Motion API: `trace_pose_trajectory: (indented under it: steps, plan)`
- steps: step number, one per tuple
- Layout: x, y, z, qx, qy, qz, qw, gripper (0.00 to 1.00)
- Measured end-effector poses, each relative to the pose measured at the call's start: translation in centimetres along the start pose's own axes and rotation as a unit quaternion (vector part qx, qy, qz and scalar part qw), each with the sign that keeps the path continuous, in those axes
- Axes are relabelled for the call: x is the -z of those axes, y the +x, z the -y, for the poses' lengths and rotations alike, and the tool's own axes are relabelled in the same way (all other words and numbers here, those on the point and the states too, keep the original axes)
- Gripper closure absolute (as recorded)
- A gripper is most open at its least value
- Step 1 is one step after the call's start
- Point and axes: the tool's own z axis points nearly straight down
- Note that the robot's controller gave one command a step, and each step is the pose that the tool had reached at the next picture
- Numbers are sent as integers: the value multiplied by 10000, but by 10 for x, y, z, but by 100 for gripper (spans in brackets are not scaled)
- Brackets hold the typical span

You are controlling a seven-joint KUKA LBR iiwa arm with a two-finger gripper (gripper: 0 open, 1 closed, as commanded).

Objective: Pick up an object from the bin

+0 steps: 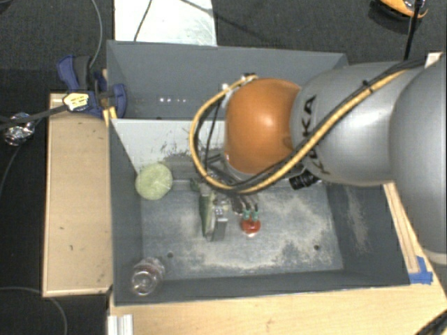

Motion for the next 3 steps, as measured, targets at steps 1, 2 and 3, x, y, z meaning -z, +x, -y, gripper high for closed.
trace_pose_trajectory:
  steps: [1, 2, 3]
  plan:
    - [5, -2, 1, -22, -6, 37, 10000, 0]
    - [-26, -22, 3, 929, -10, 67, 9956, 0]
    - [-87, -53, 21, 2415, 0, 72, 9704, 0]
